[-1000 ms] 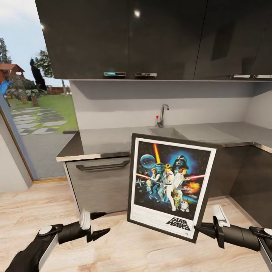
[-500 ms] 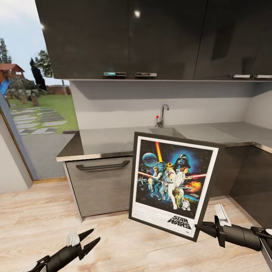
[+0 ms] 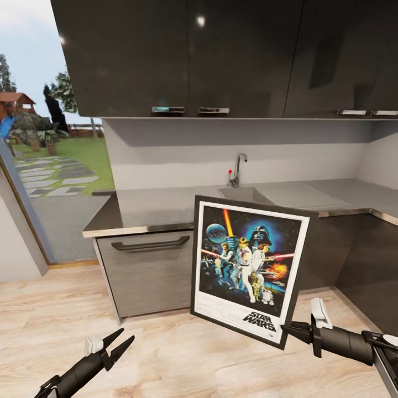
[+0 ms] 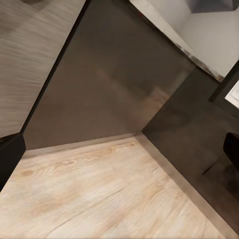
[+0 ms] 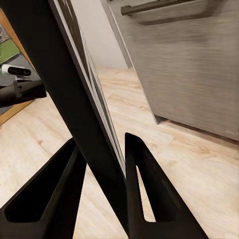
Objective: Pick up the poster from the kitchen countertop and hang it on one of the wall nails in the kitchen.
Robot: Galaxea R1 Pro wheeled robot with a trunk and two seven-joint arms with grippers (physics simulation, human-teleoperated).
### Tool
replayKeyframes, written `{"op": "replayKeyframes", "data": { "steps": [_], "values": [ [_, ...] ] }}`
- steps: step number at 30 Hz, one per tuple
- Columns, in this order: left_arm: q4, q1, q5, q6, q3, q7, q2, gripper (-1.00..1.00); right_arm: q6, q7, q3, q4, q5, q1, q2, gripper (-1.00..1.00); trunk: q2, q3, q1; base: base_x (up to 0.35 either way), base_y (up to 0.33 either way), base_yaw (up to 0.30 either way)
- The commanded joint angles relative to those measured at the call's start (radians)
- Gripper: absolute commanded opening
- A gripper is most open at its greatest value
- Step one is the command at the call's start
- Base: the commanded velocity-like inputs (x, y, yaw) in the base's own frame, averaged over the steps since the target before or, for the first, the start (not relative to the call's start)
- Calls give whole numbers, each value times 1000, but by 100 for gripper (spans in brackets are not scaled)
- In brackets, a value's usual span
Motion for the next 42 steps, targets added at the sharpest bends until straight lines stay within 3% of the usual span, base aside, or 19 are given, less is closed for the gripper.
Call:
{"op": "replayKeyframes", "data": {
  "steps": [1,42],
  "values": [
    [1,-1,1,-5,1,-3,0,100,12,4,0,1,-3,-1,1,-100,7,1,-4,0,0,0],
    [0,-1,1,-3,3,-3,0,100,12,4,0,1,-3,-3,1,-100,294,63,-161,0,0,0]
  ]
}}
